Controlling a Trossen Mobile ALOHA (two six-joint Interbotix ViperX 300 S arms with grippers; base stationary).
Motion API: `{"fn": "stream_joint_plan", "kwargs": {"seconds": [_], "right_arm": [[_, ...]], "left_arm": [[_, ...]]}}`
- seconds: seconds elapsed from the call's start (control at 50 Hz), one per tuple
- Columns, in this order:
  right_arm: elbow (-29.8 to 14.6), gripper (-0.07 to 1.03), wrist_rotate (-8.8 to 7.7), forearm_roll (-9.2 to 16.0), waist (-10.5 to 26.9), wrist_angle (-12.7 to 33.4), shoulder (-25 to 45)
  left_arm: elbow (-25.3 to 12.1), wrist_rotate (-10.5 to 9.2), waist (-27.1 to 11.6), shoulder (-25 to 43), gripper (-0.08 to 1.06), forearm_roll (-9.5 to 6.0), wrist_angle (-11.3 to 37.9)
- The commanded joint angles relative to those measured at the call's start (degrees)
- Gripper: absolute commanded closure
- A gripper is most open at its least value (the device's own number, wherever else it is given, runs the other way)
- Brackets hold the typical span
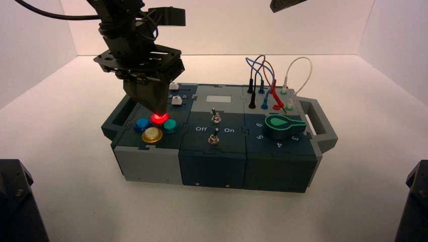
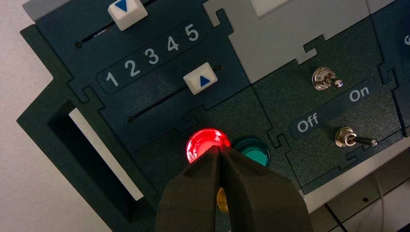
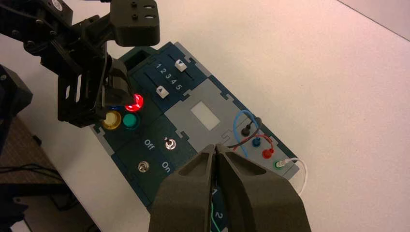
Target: Push the red button with the left gripper.
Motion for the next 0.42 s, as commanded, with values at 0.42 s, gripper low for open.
{"fn": "stream_joint_plan", "kwargs": {"seconds": [0.42], "right_arm": [[0.09, 0.98, -0.18, 0.26, 0.44, -0.79, 0.09]], "left_arm": [[-1.05, -1.14, 0.26, -18.28, 1.01, 0.44, 3.78]]}}
